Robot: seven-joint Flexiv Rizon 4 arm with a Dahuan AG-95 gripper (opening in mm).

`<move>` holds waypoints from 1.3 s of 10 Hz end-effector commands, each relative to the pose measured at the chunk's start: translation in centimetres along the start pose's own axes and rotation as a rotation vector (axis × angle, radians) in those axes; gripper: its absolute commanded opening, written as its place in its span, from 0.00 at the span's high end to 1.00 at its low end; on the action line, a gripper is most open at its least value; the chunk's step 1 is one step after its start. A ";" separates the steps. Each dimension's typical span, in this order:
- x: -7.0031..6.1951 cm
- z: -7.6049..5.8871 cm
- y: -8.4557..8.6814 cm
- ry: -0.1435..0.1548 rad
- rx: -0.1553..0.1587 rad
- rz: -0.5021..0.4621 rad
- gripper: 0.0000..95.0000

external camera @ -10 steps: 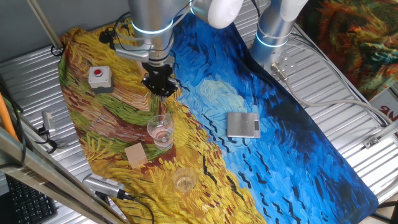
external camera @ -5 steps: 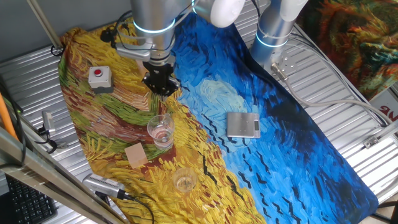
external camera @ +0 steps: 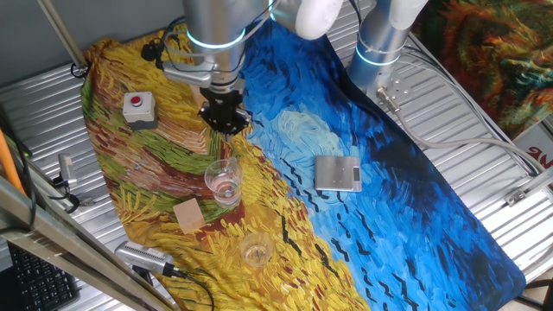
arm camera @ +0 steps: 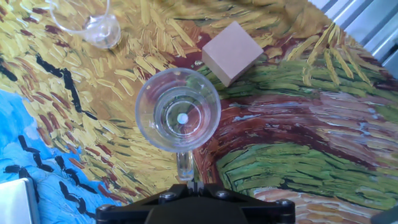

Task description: Pour the water from one cup into another empty cup

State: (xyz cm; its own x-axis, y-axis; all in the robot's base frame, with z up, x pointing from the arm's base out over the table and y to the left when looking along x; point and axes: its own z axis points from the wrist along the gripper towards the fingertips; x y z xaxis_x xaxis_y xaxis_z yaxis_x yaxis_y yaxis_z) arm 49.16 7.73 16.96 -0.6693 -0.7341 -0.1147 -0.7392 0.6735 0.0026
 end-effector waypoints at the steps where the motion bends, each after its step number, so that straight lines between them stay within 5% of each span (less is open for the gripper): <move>1: -0.5 -0.4 0.5 0.020 0.014 0.023 1.00; 4: -0.2 -0.9 0.7 0.044 -0.009 0.067 1.00; 6: 1.8 -2.1 1.3 0.045 -0.009 0.087 1.00; 8: 1.6 -2.1 1.2 0.061 -0.025 0.100 1.00; 10: 1.5 -2.1 1.1 0.018 -0.032 0.130 1.00; 13: 1.0 -1.8 1.0 0.030 -0.017 0.062 1.00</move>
State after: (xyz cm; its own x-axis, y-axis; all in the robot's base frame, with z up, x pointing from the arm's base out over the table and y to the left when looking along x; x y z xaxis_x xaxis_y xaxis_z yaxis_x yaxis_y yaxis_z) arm 47.21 7.45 18.74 -0.7496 -0.6525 -0.1112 -0.6593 0.7509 0.0378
